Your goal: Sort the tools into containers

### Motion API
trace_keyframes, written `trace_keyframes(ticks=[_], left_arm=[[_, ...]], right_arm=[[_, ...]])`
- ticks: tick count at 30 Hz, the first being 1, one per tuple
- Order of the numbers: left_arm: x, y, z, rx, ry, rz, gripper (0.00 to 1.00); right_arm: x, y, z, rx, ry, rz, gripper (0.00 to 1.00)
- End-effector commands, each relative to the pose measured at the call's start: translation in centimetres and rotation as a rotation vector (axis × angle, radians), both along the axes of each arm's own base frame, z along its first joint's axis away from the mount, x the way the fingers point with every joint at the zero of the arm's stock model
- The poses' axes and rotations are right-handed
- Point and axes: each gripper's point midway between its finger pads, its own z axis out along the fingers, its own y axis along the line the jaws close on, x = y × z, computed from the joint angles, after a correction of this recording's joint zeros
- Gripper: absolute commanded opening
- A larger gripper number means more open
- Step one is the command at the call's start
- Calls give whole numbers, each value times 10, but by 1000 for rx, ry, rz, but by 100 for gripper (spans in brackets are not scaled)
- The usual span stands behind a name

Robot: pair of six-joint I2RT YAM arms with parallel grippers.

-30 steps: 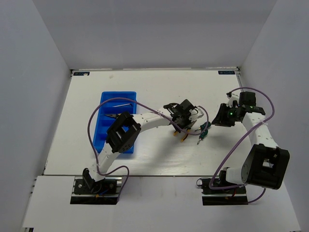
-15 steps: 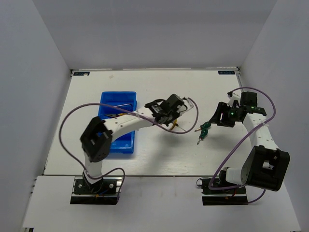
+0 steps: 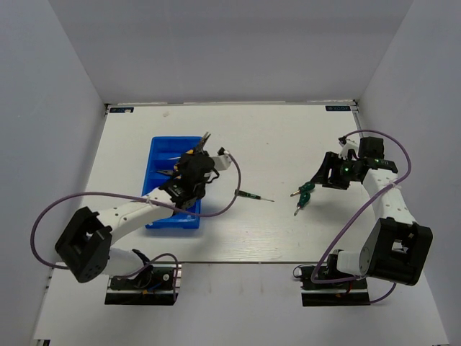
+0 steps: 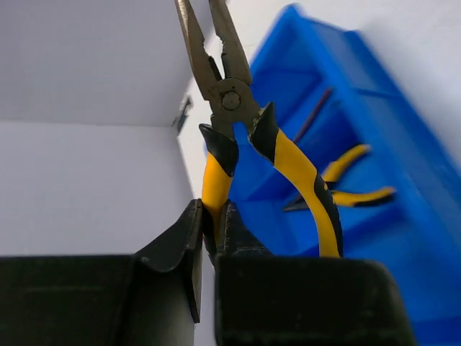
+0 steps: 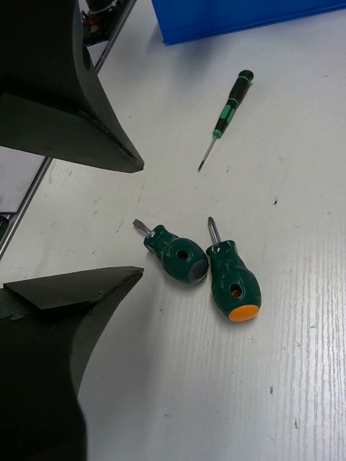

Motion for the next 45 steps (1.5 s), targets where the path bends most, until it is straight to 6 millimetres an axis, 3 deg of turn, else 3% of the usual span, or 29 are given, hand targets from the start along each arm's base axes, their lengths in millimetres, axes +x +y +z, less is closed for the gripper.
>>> trace_keyframes(ticks=[1, 6, 8, 13, 14, 19, 22, 29, 36, 45], left_arm=[[15, 24, 81, -130, -263, 38, 0], [42, 51, 69, -82, -226, 63, 0], [51, 49, 73, -72, -243, 15, 0], [68, 66, 55, -11, -179, -5, 0], [70, 59, 48, -10, -130, -67, 0], [84, 65, 32, -36, -82, -115, 0], [86, 66, 9, -36, -59, -146, 0], [92, 68, -18, -31, -17, -150, 0], [84, 80, -39, -35, -4, -124, 0], [84, 86, -50, -56, -28, -101, 0]], right_arm=[[4, 2, 13, 26, -29, 8, 61], [4, 5, 14, 36, -30, 17, 61], [3, 3, 14, 37, -30, 10, 61], [2, 3, 17, 45, -39, 11, 61], [2, 2, 16, 45, -32, 10, 61], [2, 5, 16, 69, -20, 16, 61], [2, 3, 15, 69, -17, 11, 61], [2, 0, 17, 86, -19, 4, 61], [2, -2, 19, 103, -19, -2, 61], [2, -6, 22, 129, -21, -16, 61]])
